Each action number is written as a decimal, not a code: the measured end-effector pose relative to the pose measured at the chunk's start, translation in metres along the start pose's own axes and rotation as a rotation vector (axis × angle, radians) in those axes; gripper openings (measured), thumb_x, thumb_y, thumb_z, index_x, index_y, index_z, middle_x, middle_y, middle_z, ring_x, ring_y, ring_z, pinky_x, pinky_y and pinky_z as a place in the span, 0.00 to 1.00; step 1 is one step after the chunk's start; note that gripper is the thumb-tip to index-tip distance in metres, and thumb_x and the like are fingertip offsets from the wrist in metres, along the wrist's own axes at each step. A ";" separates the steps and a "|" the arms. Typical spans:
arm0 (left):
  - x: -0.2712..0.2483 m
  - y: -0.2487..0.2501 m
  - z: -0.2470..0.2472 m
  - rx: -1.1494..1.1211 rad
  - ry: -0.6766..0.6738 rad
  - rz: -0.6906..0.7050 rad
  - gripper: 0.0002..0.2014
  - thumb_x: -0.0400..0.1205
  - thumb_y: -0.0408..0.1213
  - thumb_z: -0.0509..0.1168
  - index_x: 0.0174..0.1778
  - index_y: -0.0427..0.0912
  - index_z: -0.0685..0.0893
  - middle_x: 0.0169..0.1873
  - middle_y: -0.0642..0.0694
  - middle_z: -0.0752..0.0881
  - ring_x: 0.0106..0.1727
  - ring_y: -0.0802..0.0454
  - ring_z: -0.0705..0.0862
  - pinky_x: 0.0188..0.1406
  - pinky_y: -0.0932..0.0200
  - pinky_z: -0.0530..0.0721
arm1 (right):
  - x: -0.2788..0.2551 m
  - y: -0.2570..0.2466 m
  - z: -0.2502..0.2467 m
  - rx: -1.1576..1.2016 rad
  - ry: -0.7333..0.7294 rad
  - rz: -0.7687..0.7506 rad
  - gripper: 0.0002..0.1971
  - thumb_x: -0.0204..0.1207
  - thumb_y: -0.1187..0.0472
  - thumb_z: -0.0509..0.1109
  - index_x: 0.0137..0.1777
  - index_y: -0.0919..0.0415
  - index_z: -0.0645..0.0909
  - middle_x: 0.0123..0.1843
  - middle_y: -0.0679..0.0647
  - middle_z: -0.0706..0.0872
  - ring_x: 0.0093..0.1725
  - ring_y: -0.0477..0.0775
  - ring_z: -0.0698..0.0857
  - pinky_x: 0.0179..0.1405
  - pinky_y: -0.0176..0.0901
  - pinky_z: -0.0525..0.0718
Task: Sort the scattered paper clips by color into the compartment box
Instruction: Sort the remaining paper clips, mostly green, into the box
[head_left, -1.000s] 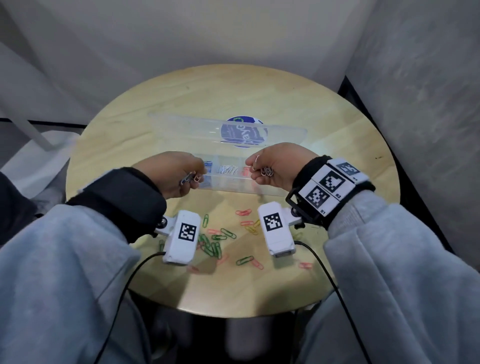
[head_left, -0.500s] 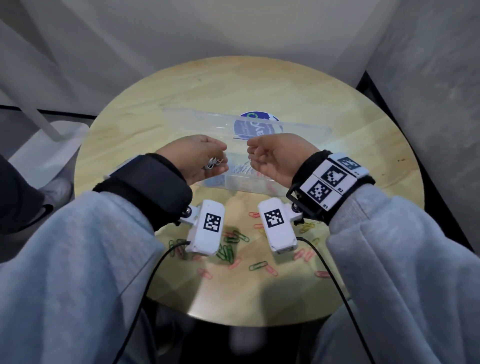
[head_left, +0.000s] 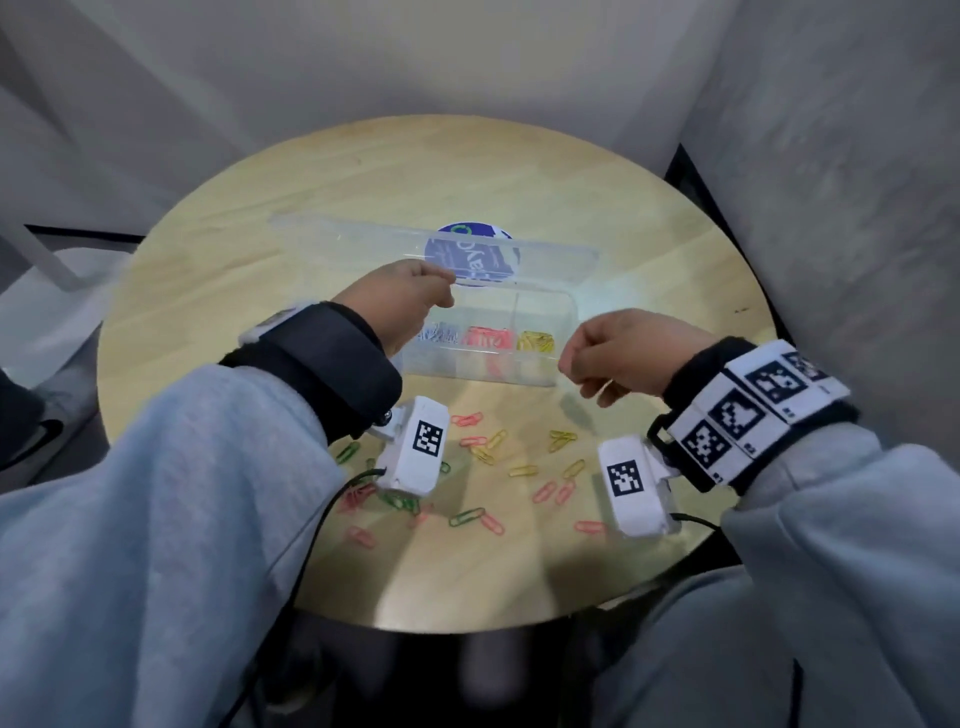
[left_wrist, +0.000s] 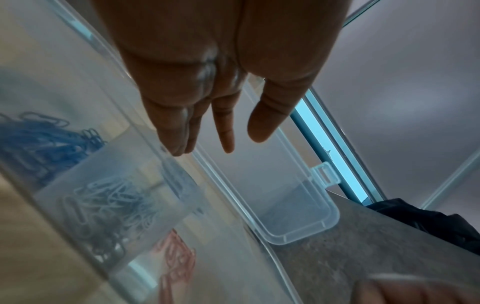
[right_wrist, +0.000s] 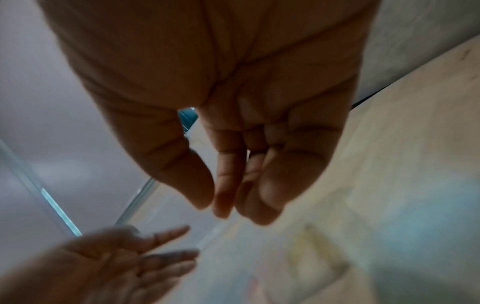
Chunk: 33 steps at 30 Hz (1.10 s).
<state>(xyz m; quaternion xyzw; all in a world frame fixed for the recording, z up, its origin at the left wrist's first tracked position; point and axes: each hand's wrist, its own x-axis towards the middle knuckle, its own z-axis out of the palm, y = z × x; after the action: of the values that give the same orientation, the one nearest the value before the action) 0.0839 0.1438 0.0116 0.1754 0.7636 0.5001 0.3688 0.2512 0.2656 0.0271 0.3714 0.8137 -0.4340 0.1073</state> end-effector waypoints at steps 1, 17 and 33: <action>-0.002 -0.002 0.000 0.057 -0.005 0.024 0.09 0.79 0.31 0.61 0.45 0.51 0.81 0.36 0.50 0.78 0.50 0.49 0.75 0.58 0.58 0.75 | -0.001 0.005 0.002 -0.078 -0.007 0.036 0.03 0.76 0.64 0.67 0.44 0.62 0.82 0.35 0.54 0.83 0.35 0.52 0.82 0.39 0.40 0.83; -0.046 -0.029 0.045 1.319 -0.300 0.160 0.24 0.76 0.35 0.68 0.68 0.51 0.74 0.62 0.48 0.80 0.61 0.48 0.79 0.43 0.61 0.70 | 0.016 0.025 0.043 -0.625 -0.100 0.046 0.15 0.67 0.63 0.73 0.49 0.48 0.73 0.42 0.46 0.78 0.46 0.54 0.82 0.45 0.44 0.82; -0.025 -0.040 0.058 1.323 -0.319 0.218 0.10 0.75 0.42 0.71 0.51 0.51 0.83 0.55 0.48 0.84 0.52 0.49 0.80 0.43 0.60 0.74 | 0.021 0.039 0.044 -0.731 -0.108 -0.104 0.16 0.66 0.67 0.70 0.45 0.46 0.70 0.46 0.46 0.76 0.47 0.54 0.81 0.45 0.47 0.83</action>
<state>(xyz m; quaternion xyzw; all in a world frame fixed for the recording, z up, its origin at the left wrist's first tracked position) 0.1474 0.1464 -0.0276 0.5109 0.8226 -0.0687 0.2399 0.2572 0.2559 -0.0343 0.2432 0.9259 -0.1389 0.2534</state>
